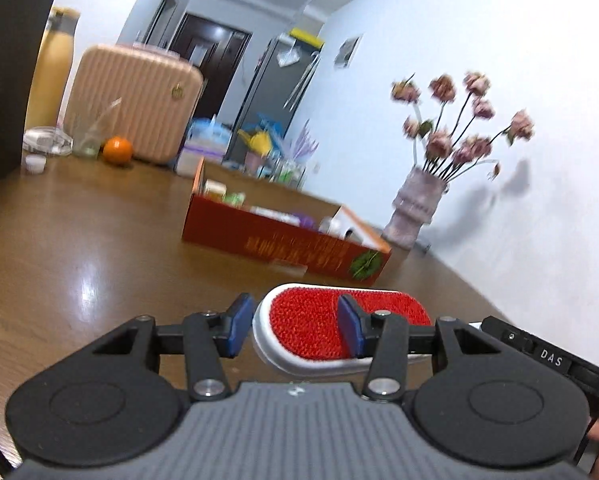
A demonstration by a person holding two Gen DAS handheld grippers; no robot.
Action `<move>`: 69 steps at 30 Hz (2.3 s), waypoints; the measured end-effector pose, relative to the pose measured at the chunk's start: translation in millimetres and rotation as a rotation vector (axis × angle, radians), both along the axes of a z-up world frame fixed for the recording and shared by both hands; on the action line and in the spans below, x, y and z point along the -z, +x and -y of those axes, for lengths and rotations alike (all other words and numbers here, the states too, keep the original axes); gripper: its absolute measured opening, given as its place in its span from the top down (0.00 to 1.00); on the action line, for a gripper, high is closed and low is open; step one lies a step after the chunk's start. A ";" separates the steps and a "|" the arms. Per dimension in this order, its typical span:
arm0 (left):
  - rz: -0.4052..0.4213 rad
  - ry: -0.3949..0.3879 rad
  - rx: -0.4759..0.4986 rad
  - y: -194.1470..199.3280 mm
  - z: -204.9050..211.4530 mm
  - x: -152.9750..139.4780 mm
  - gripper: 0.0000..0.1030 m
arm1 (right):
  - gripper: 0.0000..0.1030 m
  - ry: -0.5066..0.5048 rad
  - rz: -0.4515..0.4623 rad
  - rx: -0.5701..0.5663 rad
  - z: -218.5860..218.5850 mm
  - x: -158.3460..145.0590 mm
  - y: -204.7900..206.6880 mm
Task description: Organize rigid objects
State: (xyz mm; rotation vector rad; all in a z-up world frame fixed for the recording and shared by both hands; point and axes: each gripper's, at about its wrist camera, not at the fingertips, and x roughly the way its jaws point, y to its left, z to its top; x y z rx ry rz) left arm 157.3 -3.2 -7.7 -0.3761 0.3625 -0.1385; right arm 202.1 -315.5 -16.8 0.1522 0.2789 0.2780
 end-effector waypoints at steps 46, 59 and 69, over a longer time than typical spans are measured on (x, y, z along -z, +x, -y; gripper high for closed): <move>-0.232 0.258 0.007 341.5 -50.8 0.7 0.38 | 0.62 -0.053 -0.444 -0.141 -108.6 13.6 447.6; -0.143 0.344 -0.097 275.7 -38.1 -46.5 0.08 | 0.34 -0.185 -0.326 -0.160 -88.2 -51.1 344.7; 0.125 0.372 -0.181 165.3 -21.2 -44.5 0.00 | 0.19 -0.175 0.033 -0.098 -85.5 -42.6 204.6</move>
